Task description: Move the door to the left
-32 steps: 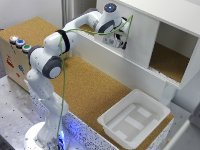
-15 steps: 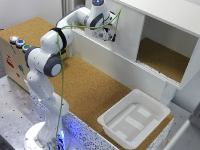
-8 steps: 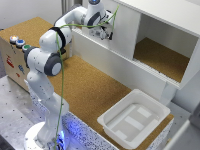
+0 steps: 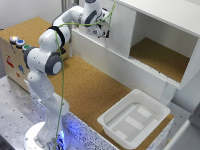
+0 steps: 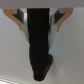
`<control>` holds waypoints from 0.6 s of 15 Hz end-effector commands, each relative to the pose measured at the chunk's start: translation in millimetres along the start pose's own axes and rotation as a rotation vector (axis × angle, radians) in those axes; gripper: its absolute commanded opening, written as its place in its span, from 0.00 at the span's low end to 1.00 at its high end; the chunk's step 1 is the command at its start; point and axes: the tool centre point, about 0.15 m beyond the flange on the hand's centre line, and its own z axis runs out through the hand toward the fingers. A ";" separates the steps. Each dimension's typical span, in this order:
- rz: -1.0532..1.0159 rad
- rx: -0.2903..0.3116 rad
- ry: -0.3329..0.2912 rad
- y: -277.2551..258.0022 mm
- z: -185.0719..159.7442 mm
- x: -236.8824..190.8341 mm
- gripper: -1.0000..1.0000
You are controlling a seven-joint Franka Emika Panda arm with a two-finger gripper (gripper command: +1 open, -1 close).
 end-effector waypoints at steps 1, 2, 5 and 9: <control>-0.026 -0.070 -0.002 -30.2 18.0 -0.2 0.00; -0.026 -0.068 -0.002 -32.2 18.9 0.8 0.00; -0.013 -0.075 0.003 -32.0 14.7 3.3 1.00; 0.034 -0.156 0.076 -27.0 -8.4 -0.8 1.00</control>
